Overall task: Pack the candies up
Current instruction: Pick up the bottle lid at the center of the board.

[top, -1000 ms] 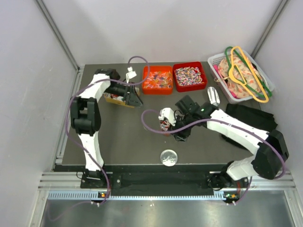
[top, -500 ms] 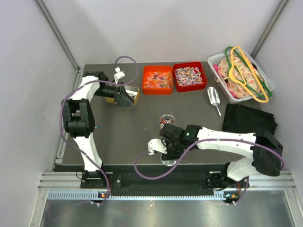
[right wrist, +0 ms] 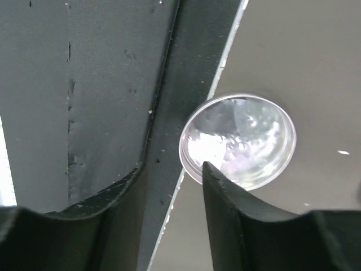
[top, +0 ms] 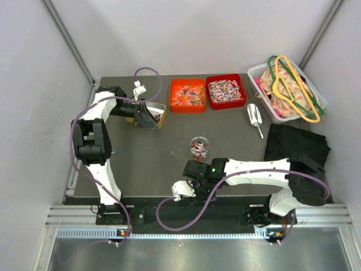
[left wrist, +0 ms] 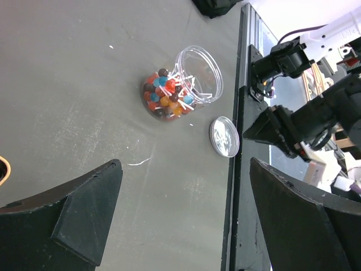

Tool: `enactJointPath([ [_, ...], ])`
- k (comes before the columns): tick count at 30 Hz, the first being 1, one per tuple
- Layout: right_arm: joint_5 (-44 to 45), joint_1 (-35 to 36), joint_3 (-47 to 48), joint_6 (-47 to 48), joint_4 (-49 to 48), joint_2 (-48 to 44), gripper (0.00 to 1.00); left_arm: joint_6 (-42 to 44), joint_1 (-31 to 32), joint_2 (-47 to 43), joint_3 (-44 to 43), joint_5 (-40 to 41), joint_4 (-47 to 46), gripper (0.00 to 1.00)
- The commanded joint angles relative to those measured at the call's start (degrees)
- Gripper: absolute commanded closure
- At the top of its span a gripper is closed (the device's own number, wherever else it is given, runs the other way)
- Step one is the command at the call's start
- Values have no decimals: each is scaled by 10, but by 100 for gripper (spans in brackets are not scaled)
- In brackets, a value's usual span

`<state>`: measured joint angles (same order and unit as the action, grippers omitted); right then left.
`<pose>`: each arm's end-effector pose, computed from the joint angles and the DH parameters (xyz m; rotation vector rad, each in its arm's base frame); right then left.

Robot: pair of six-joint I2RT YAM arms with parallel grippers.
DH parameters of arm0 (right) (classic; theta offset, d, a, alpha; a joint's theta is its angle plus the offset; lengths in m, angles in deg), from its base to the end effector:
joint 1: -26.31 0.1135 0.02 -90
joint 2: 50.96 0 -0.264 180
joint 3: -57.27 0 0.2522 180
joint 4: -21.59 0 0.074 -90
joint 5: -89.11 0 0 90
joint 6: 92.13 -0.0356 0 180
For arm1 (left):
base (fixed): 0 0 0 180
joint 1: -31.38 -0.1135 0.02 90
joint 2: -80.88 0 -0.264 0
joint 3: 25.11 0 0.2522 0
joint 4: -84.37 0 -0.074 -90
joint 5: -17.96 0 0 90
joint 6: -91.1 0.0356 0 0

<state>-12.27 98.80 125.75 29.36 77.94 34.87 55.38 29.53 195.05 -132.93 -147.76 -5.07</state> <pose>0.0752 0.2616 0.1971 -2.3228 1.7626 0.4183 0.3697 -0.0226 0.2443 0.8592 1.9733 -1.5358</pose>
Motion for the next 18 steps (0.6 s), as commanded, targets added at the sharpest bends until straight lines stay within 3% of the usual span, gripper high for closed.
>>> enactJointPath([
  [1, -15, 9, 7, 0, -29, 20, 60, 21, -3, -32, 1, -28, 95, 1],
  [3, -1, 9, 1, -1, -40, 32, 69, 21, -3, -32, 1, -28, 95, 1],
  [15, 26, 9, -7, -15, -74, 65, 75, 25, -4, -25, -2, -30, 95, 1],
  [18, 40, 9, -7, -19, -81, 75, 84, 28, -3, -25, 0, -30, 95, 1],
])
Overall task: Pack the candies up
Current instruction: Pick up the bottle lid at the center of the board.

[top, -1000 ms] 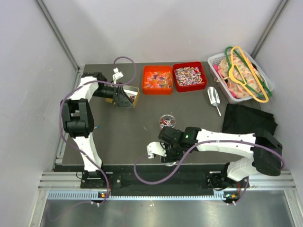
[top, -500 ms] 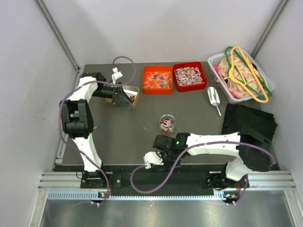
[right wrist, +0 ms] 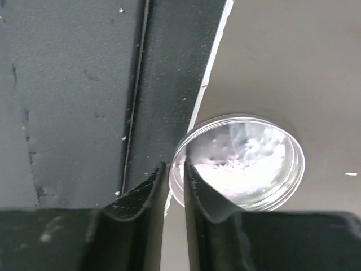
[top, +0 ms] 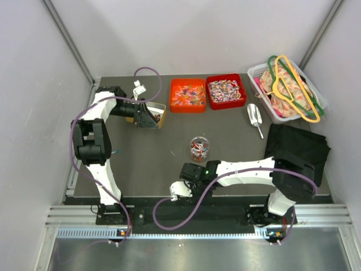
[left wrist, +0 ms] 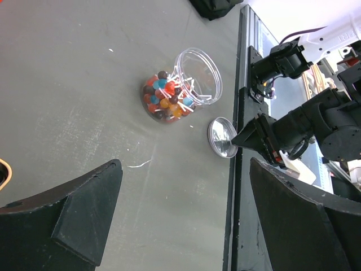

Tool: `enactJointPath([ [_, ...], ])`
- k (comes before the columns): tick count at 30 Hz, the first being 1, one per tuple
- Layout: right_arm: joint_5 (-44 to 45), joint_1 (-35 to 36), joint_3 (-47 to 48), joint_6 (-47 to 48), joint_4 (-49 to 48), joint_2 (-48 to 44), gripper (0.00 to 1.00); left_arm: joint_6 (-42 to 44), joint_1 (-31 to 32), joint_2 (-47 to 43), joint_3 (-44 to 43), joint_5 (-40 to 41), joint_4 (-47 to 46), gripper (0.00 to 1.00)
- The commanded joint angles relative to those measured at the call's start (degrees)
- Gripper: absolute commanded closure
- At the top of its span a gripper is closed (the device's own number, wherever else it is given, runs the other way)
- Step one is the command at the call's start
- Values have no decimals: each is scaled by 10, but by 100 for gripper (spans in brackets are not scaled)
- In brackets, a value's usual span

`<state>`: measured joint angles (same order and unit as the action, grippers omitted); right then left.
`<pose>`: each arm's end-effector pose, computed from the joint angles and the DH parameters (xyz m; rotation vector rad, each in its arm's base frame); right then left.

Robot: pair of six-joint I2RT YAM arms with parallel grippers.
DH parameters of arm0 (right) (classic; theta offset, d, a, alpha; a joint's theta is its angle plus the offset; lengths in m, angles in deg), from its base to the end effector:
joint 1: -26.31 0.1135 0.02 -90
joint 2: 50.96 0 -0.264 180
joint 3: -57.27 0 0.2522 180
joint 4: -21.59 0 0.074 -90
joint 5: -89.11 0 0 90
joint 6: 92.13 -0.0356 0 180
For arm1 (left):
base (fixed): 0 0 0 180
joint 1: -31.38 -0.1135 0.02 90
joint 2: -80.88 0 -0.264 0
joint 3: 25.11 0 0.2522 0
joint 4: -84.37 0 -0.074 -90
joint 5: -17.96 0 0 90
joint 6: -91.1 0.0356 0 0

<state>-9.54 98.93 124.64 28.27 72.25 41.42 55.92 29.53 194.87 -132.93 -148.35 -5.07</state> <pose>0.0805 0.2751 0.1649 -2.3213 1.8100 0.3409 0.3693 -0.0227 0.2457 0.8638 1.9549 -1.5360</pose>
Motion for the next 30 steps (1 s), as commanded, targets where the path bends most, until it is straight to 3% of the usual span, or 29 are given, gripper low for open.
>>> enactJointPath([
  [1, 16, 9, 5, -9, -25, 12, 93, 23, -3, -23, 2, -24, 96, 1],
  [4, 18, 9, 9, -11, -23, 15, 100, 25, -4, -21, 4, -23, 95, 1],
  [13, -43, 6, 76, -6, 57, -28, 100, 34, -3, -17, 5, -18, 95, 1],
  [17, -202, -59, 182, -6, 150, -52, 100, 48, -3, -13, 9, -13, 95, 1],
  [23, -358, -139, 357, -5, 240, -66, 100, 68, 2, -22, 0, -5, 95, 1],
  [30, -555, -238, 402, -17, 284, -53, 100, 168, 17, -40, -9, 8, 95, 1],
])
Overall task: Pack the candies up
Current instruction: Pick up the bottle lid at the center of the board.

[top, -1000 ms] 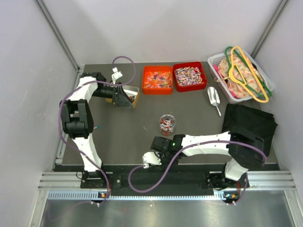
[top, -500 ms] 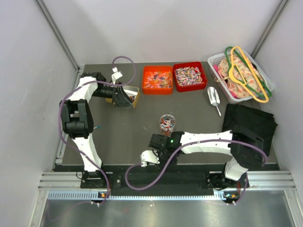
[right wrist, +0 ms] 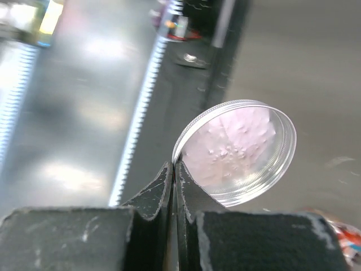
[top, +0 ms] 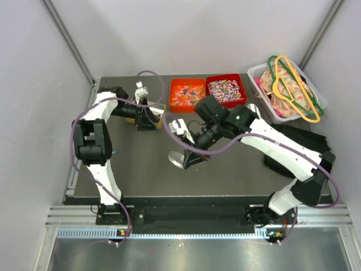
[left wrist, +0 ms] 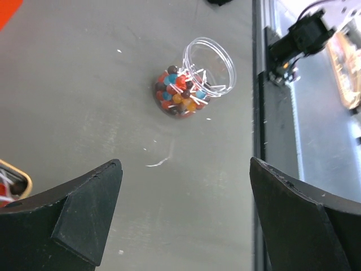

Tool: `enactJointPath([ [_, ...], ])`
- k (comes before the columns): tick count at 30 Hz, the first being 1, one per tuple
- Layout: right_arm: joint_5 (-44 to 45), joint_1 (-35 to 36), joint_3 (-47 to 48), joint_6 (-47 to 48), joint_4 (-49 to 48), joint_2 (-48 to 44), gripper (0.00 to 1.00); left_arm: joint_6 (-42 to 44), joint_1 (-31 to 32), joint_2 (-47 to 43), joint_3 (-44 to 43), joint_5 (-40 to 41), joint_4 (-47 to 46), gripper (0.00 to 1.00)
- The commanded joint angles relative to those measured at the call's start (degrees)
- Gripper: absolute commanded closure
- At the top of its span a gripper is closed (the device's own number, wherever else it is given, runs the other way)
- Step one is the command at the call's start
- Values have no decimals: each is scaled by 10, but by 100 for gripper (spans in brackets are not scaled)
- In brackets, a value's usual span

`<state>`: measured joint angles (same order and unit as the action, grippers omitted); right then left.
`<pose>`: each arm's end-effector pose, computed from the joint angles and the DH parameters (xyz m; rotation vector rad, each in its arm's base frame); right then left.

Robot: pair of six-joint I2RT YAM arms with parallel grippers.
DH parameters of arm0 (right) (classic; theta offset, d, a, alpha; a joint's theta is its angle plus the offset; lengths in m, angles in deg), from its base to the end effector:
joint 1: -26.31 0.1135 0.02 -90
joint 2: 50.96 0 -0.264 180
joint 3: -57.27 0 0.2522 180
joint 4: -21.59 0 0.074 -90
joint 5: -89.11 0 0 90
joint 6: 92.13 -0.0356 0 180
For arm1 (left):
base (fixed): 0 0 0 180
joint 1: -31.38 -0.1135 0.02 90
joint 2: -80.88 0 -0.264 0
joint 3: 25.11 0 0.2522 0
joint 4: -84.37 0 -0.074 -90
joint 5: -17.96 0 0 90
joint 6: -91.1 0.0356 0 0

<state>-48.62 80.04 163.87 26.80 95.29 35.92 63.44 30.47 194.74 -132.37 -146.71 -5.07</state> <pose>0.1566 0.2580 0.3830 -1.8746 1.6002 1.2244 0.3674 -0.0285 0.2432 1.0020 1.8858 -1.4553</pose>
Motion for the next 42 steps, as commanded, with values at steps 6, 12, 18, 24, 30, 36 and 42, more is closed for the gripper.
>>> enactJointPath([
  [6, -304, -142, 7, -2, 76, 15, 100, 200, 74, -36, 1, -12, 95, 1],
  [12, -386, -212, -23, -76, -2, 23, 100, 298, 128, -65, 23, -52, 95, 1],
  [18, -473, -262, -148, -361, -316, 4, 100, 329, 137, -93, 29, -90, 95, 1],
  [24, -481, -271, -143, -359, -315, 15, 100, 308, 148, -106, 13, -130, 95, 1],
  [30, -482, -272, -143, -360, -314, 16, 100, 295, 187, -112, 9, -137, 95, 6],
  [36, -473, -275, -148, -367, -326, 19, 100, 276, 206, -115, -8, -165, 95, 20],
  [42, -471, -293, -149, -367, -329, 25, 100, 263, 215, -131, -12, -168, 95, 39],
])
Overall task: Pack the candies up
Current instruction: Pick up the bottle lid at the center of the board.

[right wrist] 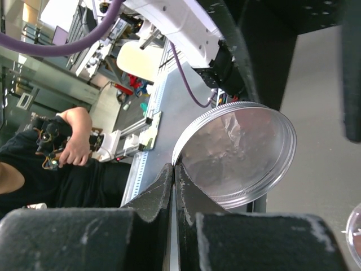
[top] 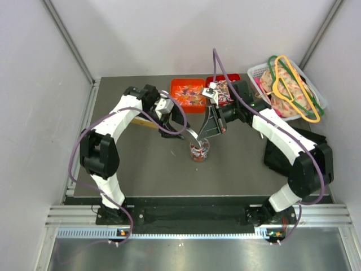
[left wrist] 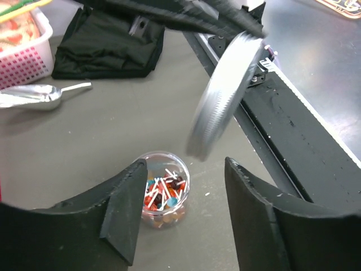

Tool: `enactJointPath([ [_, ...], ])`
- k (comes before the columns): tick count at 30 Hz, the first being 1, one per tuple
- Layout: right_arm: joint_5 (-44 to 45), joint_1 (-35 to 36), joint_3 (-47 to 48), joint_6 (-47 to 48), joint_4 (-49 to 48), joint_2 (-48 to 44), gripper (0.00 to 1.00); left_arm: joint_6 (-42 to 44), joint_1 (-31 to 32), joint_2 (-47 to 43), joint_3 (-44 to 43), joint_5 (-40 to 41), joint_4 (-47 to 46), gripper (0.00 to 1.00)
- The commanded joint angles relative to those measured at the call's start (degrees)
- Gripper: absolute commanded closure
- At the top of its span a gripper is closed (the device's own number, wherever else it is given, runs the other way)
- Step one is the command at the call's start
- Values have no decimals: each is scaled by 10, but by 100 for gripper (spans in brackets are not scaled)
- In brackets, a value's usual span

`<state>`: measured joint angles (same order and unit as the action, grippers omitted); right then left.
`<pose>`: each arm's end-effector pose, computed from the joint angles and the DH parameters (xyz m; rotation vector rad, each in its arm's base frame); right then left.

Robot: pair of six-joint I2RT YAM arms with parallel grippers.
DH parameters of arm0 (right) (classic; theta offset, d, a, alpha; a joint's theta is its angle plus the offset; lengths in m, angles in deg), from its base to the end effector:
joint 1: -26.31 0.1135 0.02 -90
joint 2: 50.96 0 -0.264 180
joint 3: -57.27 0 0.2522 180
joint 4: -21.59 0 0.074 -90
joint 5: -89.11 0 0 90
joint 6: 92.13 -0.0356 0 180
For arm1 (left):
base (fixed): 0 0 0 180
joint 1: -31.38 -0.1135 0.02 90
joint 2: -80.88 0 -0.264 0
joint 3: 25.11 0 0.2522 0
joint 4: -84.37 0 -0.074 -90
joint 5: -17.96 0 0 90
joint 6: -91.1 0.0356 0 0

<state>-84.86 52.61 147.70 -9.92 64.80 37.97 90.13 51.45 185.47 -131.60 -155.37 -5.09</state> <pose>0.2759 0.1758 0.3323 -1.1132 1.8363 1.9751 0.3076 -0.1500 0.2992 1.5629 1.0881 -1.3840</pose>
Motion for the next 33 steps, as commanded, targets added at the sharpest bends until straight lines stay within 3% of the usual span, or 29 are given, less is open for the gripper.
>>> enactJointPath([
  [1, -108, -20, 15, 1, -24, 6, 100, -3, 6, -41, -18, -86, 95, 39],
  [14, -104, -23, 25, 2, -18, 13, 100, -7, 23, -51, -7, -94, 95, 36],
  [17, -105, -22, 23, 2, -19, 13, 100, -7, 27, -46, -10, -95, 95, 42],
  [24, -103, -23, 22, 3, -19, 11, 100, -9, 30, -40, -9, -95, 95, 74],
  [30, -96, -23, 23, 1, -20, 12, 99, -10, 30, -40, -10, -96, 95, 77],
  [33, -86, -26, 24, 3, -19, 12, 86, -11, 30, -39, -11, -96, 95, 77],
])
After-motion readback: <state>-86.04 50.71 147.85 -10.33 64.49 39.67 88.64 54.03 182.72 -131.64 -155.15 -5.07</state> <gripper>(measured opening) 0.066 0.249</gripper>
